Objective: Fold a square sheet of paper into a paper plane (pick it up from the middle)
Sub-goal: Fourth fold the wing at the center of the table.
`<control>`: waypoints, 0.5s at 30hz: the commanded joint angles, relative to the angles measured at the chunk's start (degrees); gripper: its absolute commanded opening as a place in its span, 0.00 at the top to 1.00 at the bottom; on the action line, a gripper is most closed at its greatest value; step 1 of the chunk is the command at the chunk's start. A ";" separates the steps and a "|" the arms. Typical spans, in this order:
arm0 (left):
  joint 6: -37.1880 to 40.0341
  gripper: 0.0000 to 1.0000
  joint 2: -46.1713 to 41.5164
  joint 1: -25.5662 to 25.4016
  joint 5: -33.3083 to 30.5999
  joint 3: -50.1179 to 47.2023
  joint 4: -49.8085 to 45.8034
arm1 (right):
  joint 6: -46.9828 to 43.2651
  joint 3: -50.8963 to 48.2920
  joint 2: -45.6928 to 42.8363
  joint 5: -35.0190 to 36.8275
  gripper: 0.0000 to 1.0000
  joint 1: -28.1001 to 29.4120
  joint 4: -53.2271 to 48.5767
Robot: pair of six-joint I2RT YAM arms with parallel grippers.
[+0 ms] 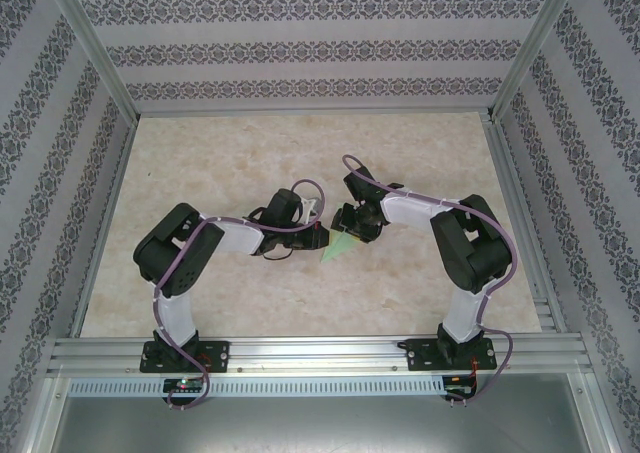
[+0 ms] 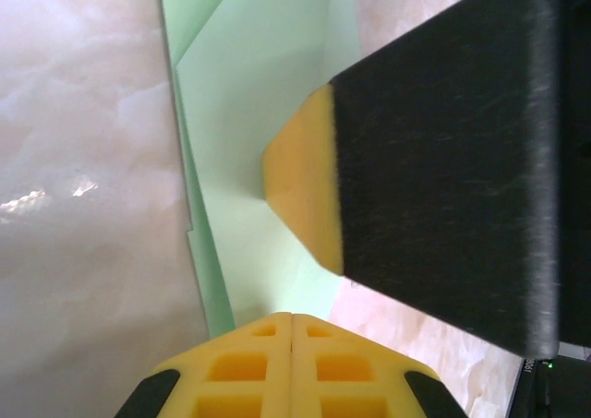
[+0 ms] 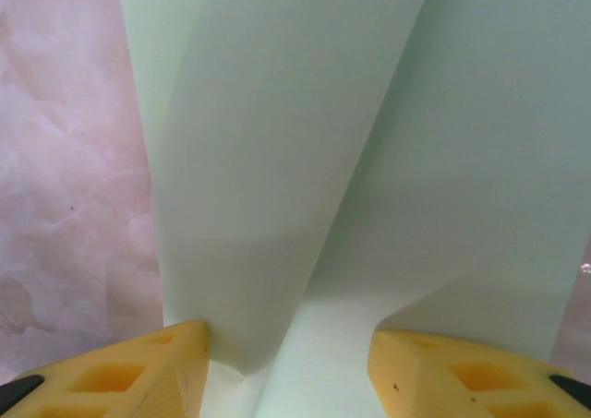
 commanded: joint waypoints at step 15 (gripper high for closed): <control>0.13 0.96 2.66 0.08 -0.10 2.16 -1.45 | 1.03 -4.54 9.16 3.88 0.49 0.90 -1.91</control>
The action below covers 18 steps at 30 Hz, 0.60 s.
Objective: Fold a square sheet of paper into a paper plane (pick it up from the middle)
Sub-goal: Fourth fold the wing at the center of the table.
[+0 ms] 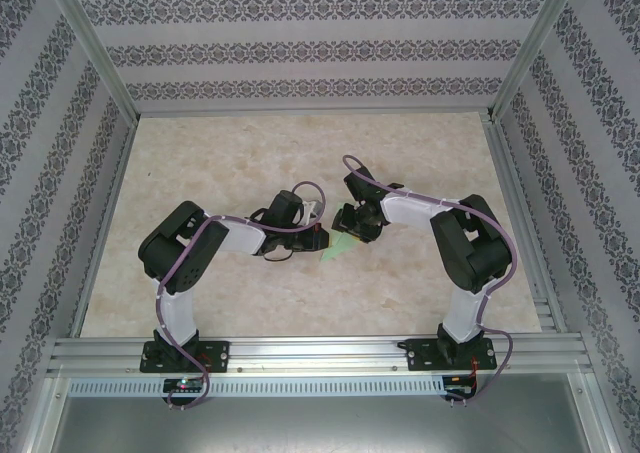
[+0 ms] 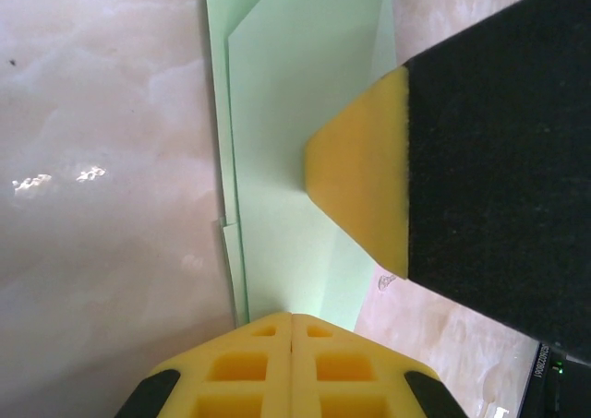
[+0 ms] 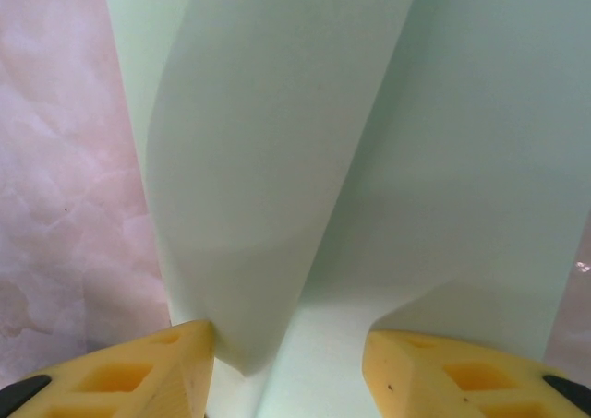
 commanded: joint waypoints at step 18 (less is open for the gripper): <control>3.04 1.00 2.35 -0.64 -6.22 3.92 -17.55 | -1.00 0.29 -6.53 -0.86 0.49 -0.57 -3.13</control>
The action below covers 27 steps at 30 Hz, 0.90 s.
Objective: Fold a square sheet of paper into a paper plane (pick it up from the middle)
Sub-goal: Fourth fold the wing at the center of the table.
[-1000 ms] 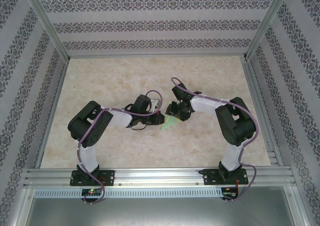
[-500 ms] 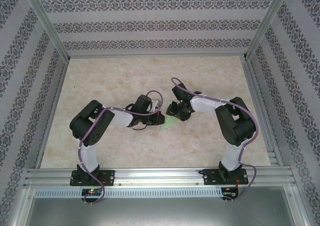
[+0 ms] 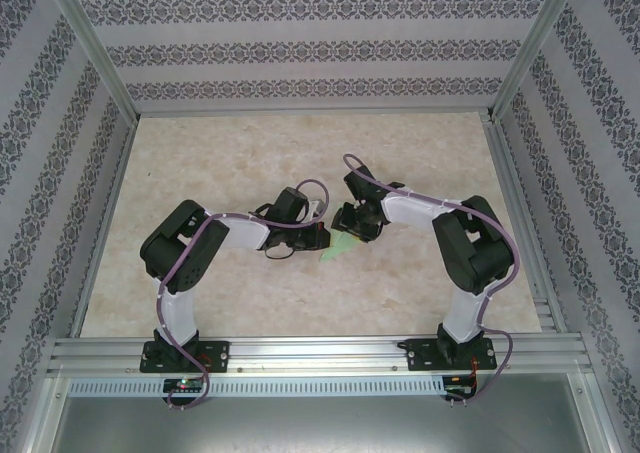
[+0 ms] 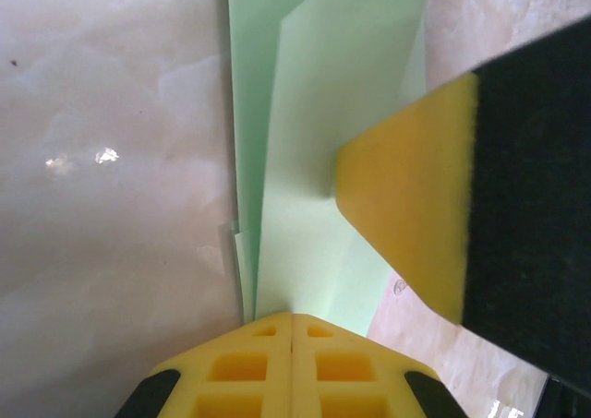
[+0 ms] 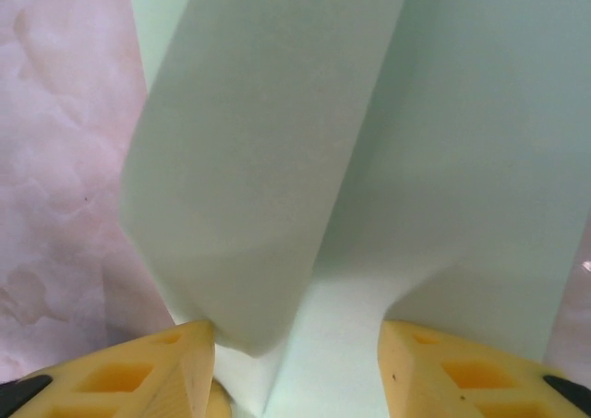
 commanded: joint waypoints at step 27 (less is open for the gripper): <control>-0.69 1.00 2.27 -0.80 -6.88 0.34 -15.19 | -10.29 -9.96 -2.18 -16.71 0.91 -2.35 20.94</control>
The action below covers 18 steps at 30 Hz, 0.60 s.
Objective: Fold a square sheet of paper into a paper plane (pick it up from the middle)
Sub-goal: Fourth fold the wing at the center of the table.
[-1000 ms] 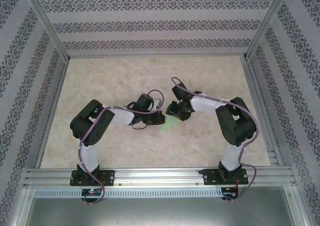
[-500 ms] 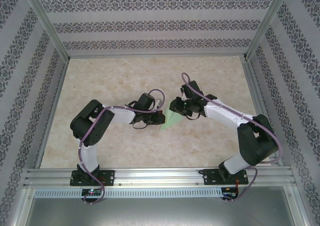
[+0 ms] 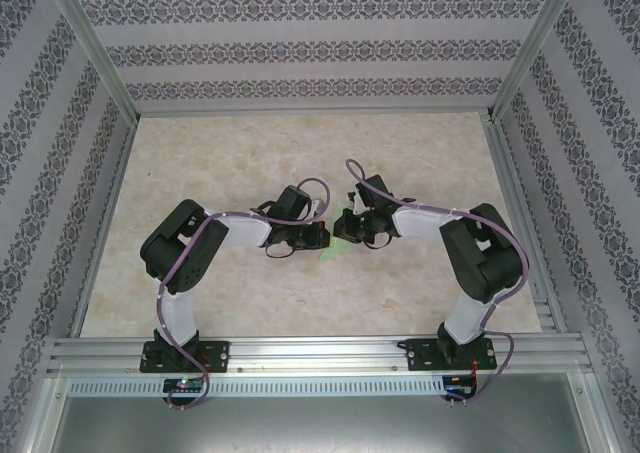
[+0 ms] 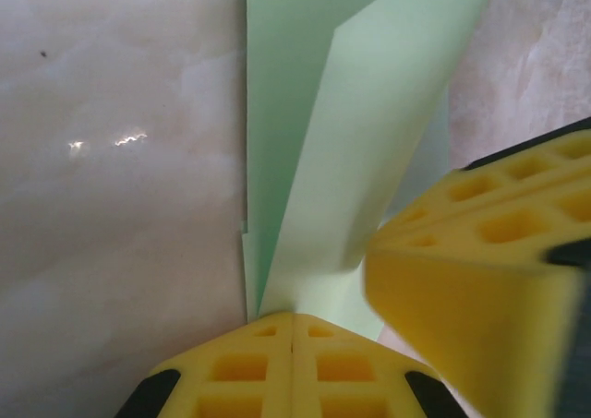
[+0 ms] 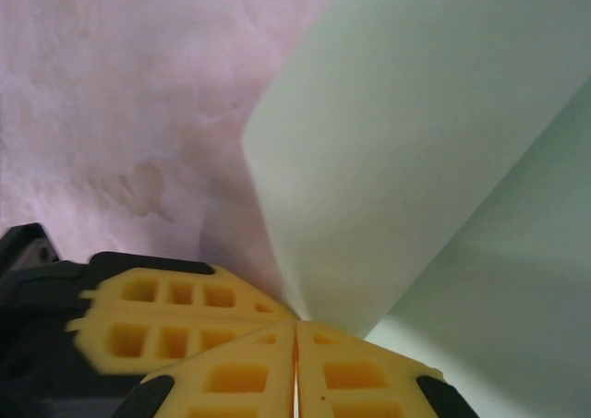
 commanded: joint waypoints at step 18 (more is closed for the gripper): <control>-0.09 1.00 2.73 -1.15 -5.07 -1.93 -12.86 | -6.96 5.76 6.50 3.17 0.90 -8.81 -0.17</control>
